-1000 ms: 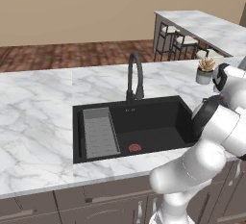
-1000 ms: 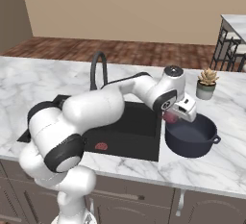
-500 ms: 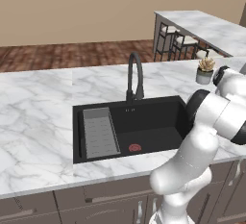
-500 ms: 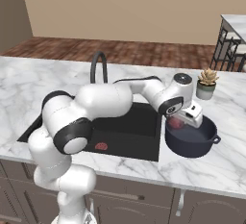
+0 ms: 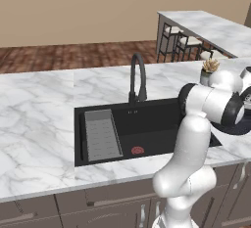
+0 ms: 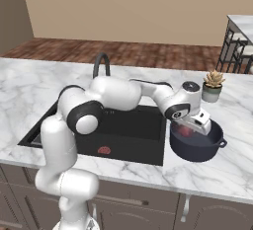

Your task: Dump the onion from the pot into the sink. Then turn on the water and wash the onion. Then turn off the water and put the onion back in the pot.

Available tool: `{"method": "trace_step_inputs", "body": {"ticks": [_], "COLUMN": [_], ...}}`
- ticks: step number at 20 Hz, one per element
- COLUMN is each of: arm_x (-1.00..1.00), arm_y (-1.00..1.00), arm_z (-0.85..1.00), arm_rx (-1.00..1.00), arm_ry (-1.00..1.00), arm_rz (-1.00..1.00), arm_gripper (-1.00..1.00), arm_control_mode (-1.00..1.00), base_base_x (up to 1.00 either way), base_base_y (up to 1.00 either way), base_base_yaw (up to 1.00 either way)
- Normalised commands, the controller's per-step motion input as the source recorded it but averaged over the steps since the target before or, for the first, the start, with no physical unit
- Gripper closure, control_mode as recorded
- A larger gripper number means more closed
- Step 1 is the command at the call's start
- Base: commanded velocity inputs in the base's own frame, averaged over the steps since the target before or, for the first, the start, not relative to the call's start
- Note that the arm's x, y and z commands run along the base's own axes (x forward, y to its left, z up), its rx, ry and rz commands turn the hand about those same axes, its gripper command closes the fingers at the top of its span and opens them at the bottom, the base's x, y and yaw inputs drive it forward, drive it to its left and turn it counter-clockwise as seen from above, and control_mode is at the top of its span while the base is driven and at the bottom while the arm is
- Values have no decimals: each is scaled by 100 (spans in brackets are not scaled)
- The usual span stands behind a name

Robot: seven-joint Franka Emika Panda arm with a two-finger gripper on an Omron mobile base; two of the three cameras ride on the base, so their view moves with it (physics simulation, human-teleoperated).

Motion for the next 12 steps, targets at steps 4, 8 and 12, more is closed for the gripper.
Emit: {"method": "trace_step_inputs", "body": {"ticks": [4, 8, 12], "arm_x": [7, 0, 0], "arm_y": [-51, -45, -6], "arm_z": [-9, -1, 0], "arm_rx": [6, 6, 0], "arm_ry": [0, 0, 0], "arm_rz": [0, 0, 0], "arm_gripper": [100, 100, -100], "arm_control_mode": [-100, -100, -100], "base_base_x": [0, 0, 0], "base_base_y": [0, 0, 0], "base_base_yaw": [0, 0, 0]}}
